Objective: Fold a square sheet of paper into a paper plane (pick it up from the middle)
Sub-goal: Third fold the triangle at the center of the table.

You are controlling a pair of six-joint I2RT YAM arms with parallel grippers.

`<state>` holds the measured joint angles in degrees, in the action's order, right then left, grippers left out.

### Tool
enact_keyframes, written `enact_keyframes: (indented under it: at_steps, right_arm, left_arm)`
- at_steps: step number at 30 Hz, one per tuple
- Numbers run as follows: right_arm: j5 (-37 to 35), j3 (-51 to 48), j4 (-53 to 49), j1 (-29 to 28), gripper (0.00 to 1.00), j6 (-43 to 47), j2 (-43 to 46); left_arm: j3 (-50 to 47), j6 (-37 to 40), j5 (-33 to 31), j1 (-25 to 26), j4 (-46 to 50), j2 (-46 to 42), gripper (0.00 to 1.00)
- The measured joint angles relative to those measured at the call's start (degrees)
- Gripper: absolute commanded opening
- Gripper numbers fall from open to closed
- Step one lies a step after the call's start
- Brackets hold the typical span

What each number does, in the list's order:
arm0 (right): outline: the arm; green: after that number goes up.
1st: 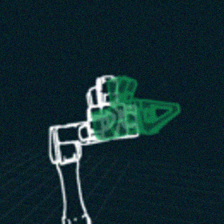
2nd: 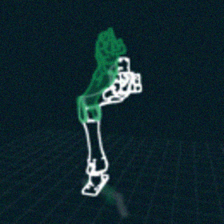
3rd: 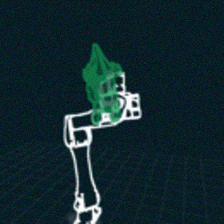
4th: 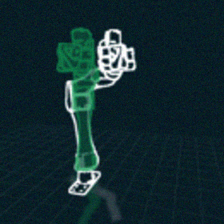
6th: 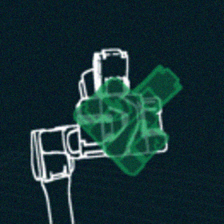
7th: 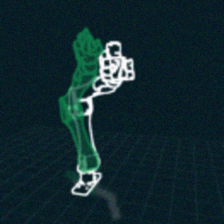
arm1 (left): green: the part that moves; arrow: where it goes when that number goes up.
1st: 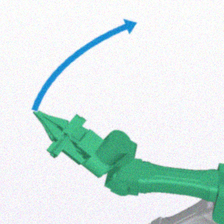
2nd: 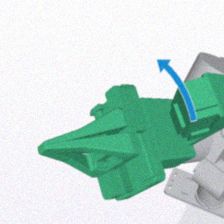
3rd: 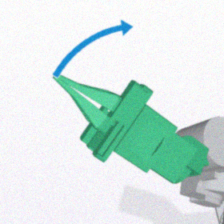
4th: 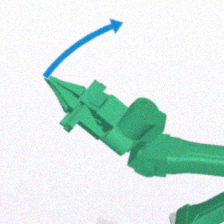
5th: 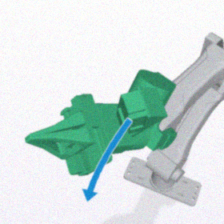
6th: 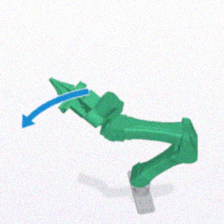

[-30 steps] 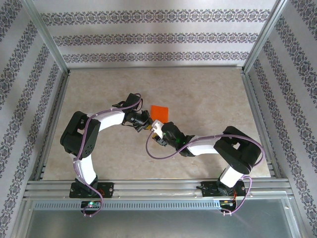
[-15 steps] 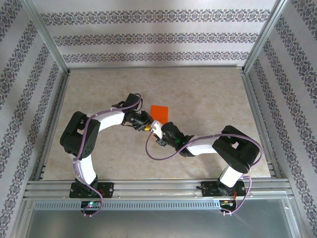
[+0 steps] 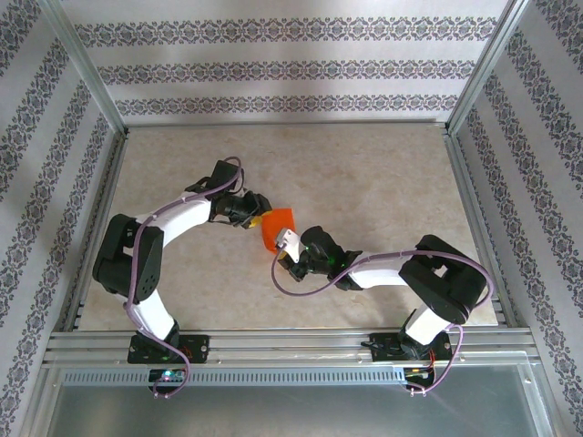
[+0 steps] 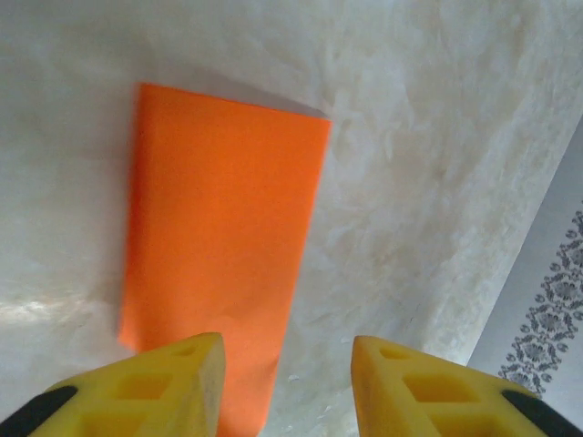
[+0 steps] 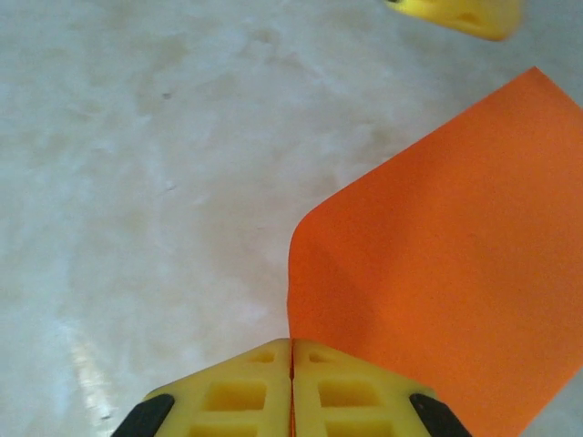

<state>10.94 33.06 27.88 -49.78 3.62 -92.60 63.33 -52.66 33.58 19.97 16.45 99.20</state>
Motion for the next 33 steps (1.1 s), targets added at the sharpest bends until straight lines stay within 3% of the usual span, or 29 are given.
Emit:
enact_keyframes:
  at_steps: [7,17,33]
  right_arm:
    - [6.58,-0.24,0.02,0.0,0.04,-5.46,-0.13]
    - [9.49,-0.24,0.07,0.17,0.03,-10.64,-1.25]
    - [3.45,2.64,-3.54,1.57,0.02,-16.92,-3.5]
  left_arm:
    - [4.59,3.87,0.61,2.78,2.03,8.2,0.27]
    - [9.25,8.74,-2.54,3.93,8.92,14.93,0.16]
    - [12.15,13.07,-3.85,4.44,12.33,16.5,0.12]
